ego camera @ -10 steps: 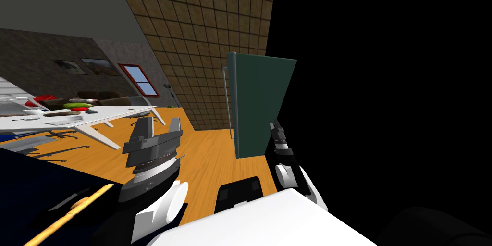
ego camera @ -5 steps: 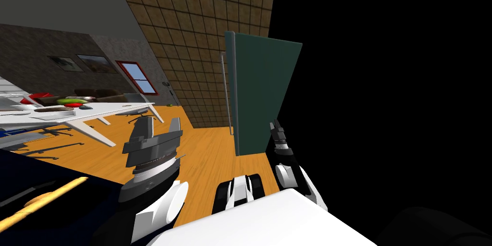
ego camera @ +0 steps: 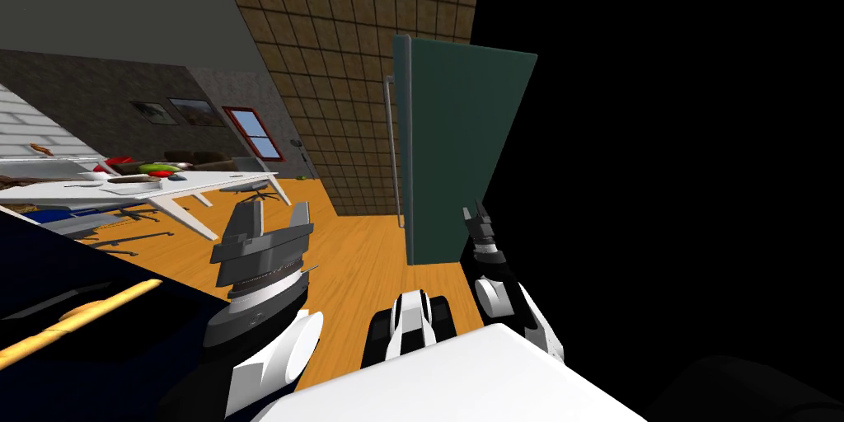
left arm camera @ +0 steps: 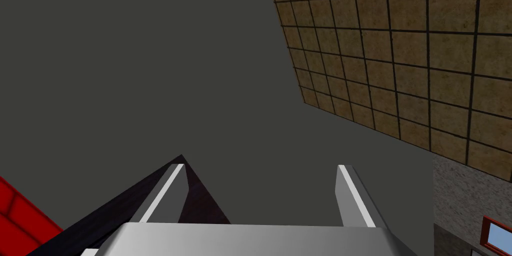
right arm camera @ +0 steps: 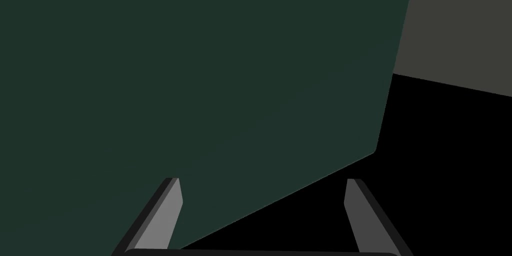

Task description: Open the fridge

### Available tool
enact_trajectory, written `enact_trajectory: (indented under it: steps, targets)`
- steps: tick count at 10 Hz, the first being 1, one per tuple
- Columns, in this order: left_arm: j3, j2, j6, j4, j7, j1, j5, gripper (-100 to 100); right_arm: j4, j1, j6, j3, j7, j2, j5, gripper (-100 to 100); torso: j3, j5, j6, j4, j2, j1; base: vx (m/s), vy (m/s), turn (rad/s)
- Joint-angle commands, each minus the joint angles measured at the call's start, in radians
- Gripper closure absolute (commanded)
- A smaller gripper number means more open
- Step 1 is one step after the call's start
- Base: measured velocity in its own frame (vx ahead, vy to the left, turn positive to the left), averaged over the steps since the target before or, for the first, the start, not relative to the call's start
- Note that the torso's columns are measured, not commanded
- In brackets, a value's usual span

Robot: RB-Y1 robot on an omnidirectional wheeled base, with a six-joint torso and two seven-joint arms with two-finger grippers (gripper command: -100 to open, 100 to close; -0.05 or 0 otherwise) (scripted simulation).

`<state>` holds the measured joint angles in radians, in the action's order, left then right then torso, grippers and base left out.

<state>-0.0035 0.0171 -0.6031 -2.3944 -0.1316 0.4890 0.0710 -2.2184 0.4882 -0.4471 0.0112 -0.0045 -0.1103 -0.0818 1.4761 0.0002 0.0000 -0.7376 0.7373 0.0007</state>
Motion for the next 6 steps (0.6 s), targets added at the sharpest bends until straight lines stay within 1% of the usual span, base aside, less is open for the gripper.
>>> enact_trajectory:
  steps: [1,2,3,4,5,6]
  targets:
    - [0.000,0.000,0.000,0.000,0.000,0.000,0.000,0,-0.006,-0.028,-0.024,-0.009,-0.074,-0.029,-0.078,-100,0.000,0.000,0.000,0.000,0.000,0.000,0.029,0.039,0.148]
    - [0.000,0.000,0.000,0.000,0.000,0.000,0.000,0,-0.009,-0.042,-0.034,-0.014,-0.103,-0.040,-0.109,-100,0.000,0.000,0.000,0.000,0.000,0.000,0.027,0.037,0.171]
    - [0.000,0.000,0.000,0.000,0.000,0.000,0.000,0,-0.009,-0.042,-0.034,-0.014,-0.108,-0.040,-0.121,-100,0.000,0.000,0.000,0.000,0.001,-0.001,0.018,0.024,0.060]
    - [0.000,0.000,0.000,0.000,0.000,0.000,0.000,0,-0.011,-0.056,-0.044,-0.020,-0.144,-0.049,-0.160,-100,0.000,0.000,0.000,-0.001,0.001,-0.001,0.017,0.030,0.103]
    - [0.000,0.000,0.000,0.000,0.000,0.000,0.000,0,-0.014,-0.072,-0.055,-0.026,-0.172,-0.058,-0.188,-100,0.000,0.000,0.000,-0.001,0.001,-0.001,0.027,0.038,0.210]
    - [0.000,0.000,0.000,0.000,0.000,0.000,0.000,0,-0.014,-0.072,-0.055,-0.026,-0.182,-0.058,-0.206,-100,0.000,0.000,0.000,0.000,0.000,0.000,0.021,0.025,0.079]
